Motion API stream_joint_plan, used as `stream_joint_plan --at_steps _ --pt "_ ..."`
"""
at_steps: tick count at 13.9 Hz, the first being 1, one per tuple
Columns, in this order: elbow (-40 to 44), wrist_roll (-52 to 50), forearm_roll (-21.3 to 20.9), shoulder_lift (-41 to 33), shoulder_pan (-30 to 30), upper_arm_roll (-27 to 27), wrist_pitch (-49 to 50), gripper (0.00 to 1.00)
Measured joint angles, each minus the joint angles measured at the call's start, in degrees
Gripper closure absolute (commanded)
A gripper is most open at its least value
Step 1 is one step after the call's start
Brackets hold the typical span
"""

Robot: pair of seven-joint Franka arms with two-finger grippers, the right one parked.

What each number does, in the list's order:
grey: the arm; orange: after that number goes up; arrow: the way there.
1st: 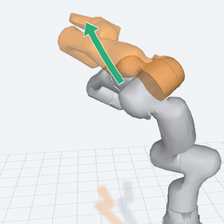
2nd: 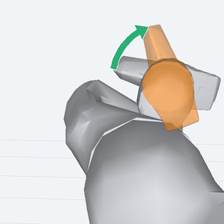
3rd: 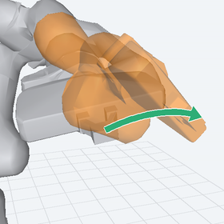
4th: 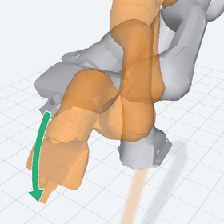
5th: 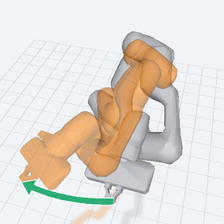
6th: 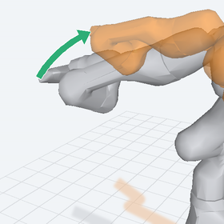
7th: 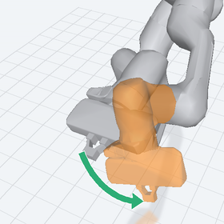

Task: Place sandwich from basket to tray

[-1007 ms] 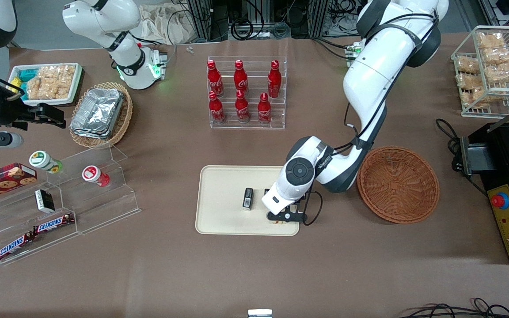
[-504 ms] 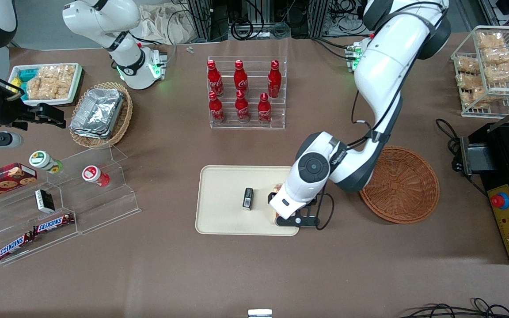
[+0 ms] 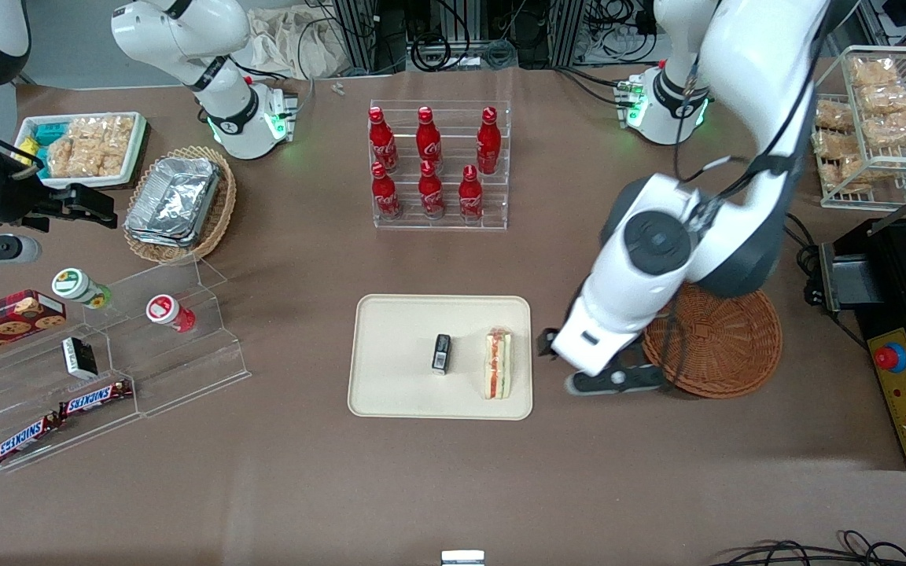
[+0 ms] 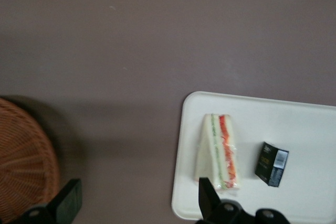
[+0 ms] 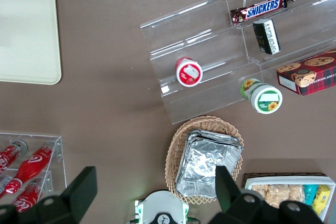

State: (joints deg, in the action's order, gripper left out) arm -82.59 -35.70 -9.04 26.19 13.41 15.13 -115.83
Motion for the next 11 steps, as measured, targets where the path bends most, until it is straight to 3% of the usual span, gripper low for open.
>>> stream_joint_plan --at_steps 5,8,11 --pt "-17.79 0.73 3.24 -19.47 -5.88 -0.17 1.69 0.0" --pt "-21.49 3.62 5.14 -26.17 -9.48 -0.36 7.16 0.0" --pt "-22.04 12.78 6.65 -30.01 -14.16 -0.53 11.42 0.0"
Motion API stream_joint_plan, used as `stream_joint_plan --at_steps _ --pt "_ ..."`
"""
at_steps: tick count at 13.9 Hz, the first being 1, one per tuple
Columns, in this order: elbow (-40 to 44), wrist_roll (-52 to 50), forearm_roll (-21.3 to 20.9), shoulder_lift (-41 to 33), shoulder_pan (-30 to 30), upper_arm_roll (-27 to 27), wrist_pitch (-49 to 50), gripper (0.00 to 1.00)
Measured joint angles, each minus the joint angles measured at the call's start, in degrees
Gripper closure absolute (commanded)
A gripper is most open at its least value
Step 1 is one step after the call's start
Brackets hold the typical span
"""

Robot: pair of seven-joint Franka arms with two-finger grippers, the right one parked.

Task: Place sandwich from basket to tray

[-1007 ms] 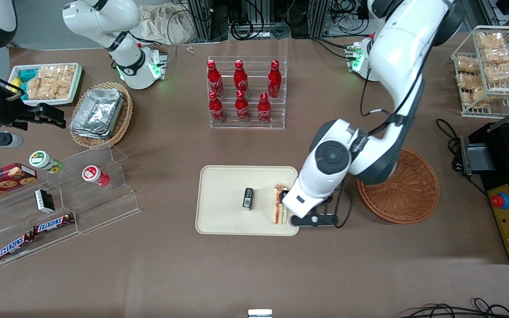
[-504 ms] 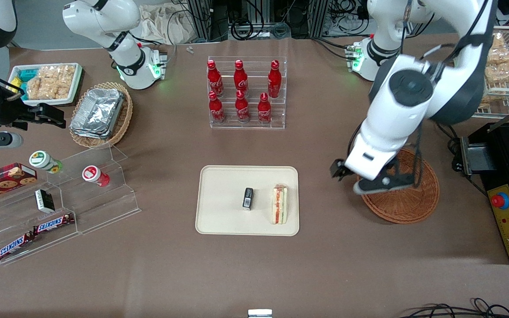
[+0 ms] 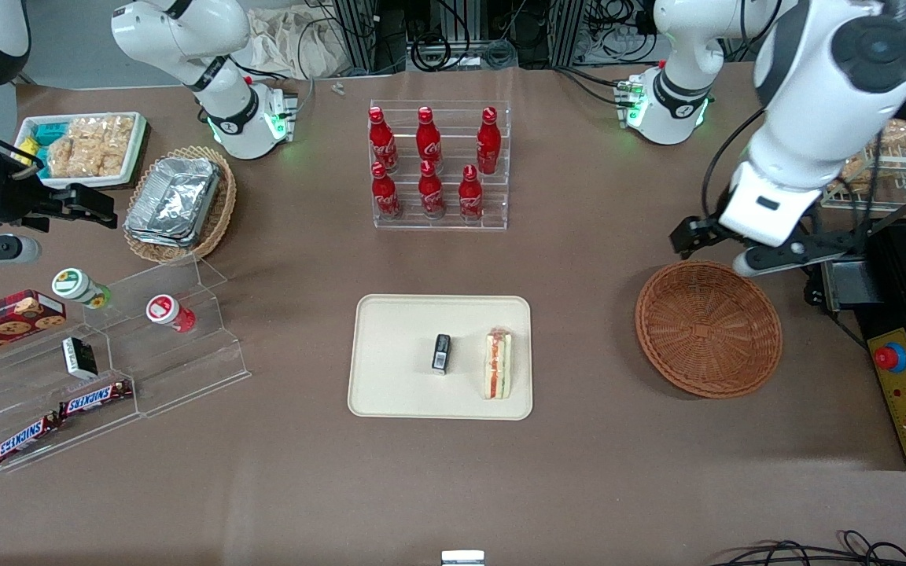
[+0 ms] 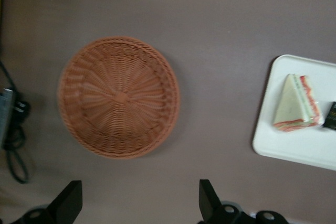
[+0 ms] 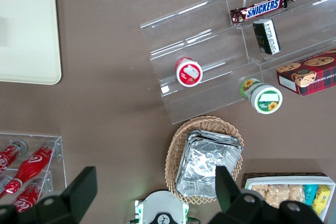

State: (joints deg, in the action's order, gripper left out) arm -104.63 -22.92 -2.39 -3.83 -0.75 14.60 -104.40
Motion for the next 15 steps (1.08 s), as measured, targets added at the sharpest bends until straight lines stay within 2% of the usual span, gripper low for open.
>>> stream_joint_plan --at_steps 5,10,12,15 --pt "-1.08 18.05 2.16 -1.48 -7.74 -0.13 1.04 0.0" --pt "-7.21 26.2 4.07 -5.15 -9.88 -0.89 -1.03 0.0" --pt "-5.48 28.38 4.27 -4.97 -10.03 -1.53 0.01 0.0" --pt "4.19 29.2 4.38 -0.8 -10.32 -1.91 7.86 0.0"
